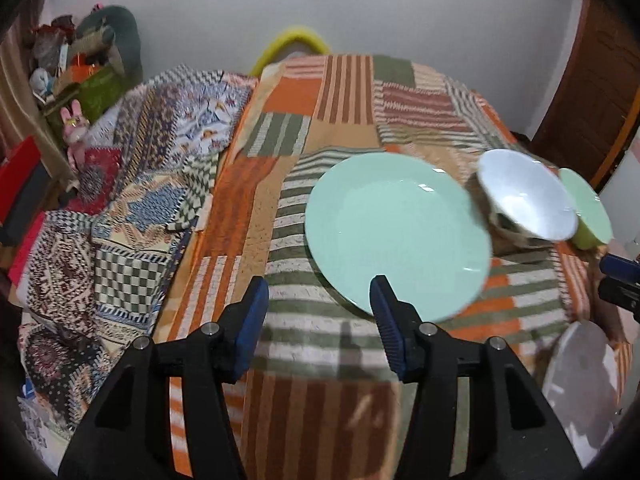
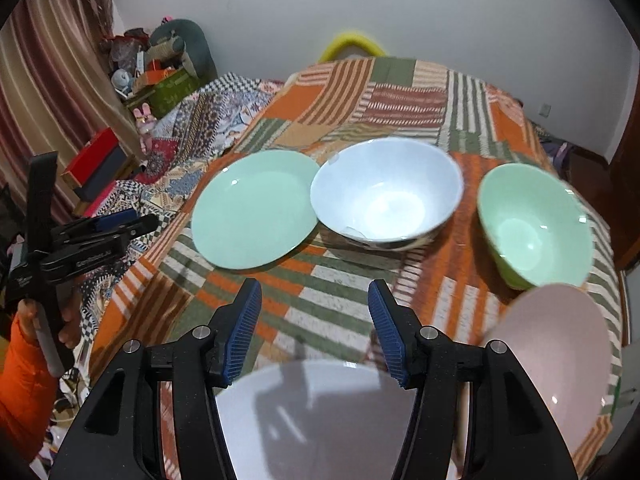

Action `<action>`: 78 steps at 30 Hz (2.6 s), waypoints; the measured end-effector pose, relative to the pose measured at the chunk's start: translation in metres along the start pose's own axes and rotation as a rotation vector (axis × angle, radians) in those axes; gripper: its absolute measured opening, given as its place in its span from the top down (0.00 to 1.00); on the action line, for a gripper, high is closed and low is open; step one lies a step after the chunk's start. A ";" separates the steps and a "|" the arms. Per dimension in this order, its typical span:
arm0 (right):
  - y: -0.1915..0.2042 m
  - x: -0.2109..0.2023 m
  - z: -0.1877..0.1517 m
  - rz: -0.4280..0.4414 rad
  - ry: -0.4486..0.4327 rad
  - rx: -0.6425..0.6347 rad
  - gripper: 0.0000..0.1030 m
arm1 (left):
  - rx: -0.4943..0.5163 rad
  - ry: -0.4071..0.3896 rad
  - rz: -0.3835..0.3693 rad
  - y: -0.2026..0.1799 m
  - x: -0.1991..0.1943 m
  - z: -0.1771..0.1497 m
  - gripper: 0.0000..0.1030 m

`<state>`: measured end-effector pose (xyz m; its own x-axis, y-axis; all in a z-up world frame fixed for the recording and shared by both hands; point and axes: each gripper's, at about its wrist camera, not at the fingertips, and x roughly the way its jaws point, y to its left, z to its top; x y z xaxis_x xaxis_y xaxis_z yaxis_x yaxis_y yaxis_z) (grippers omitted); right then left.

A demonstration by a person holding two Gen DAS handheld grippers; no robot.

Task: Organize plates and bowls
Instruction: 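Close the left and right grippers on the rim of the mint green plate, then lift the mint green plate with both grippers and carry it over the white plate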

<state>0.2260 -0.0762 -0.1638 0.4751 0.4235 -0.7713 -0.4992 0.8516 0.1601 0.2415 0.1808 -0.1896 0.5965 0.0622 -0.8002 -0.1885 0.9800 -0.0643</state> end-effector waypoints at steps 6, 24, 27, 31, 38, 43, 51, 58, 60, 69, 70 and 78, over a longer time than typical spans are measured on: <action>0.004 0.034 0.011 -0.007 0.055 -0.018 0.50 | -0.019 0.065 -0.025 0.012 0.058 0.013 0.49; 0.015 0.104 0.028 0.020 0.204 -0.038 0.66 | 0.007 0.058 -0.180 0.013 0.076 0.014 0.79; 0.017 0.111 0.029 0.014 0.217 -0.044 0.71 | 0.021 0.063 -0.184 0.012 0.069 0.007 0.79; 0.019 0.116 0.030 0.019 0.226 -0.043 0.75 | 0.027 0.068 -0.182 0.011 0.061 -0.001 0.79; 0.028 0.112 0.023 0.048 0.258 -0.066 0.77 | 0.015 0.093 -0.171 0.015 0.043 -0.026 0.77; 0.041 0.101 0.006 0.091 0.293 -0.102 0.77 | -0.009 0.127 -0.187 0.023 0.028 -0.049 0.77; 0.046 0.102 0.010 0.056 0.294 -0.130 0.77 | -0.009 0.136 -0.168 0.024 0.022 -0.054 0.77; 0.046 0.126 0.026 0.049 0.282 -0.101 0.76 | -0.004 0.130 -0.164 0.025 0.026 -0.053 0.77; 0.047 0.127 0.028 0.054 0.276 -0.099 0.76 | -0.001 0.128 -0.163 0.026 0.027 -0.052 0.77; 0.046 0.116 0.022 0.044 0.265 -0.106 0.77 | 0.016 0.121 -0.139 0.023 0.023 -0.053 0.77; 0.046 0.114 0.020 0.041 0.263 -0.109 0.78 | 0.017 0.120 -0.139 0.022 0.021 -0.054 0.77; 0.049 0.076 0.008 0.041 0.208 -0.121 0.78 | 0.040 0.078 -0.136 0.008 -0.013 -0.058 0.77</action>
<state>0.2439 0.0000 -0.2097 0.2998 0.3738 -0.8777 -0.6041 0.7865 0.1286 0.1872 0.1774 -0.2145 0.5514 -0.0852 -0.8299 -0.0776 0.9852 -0.1527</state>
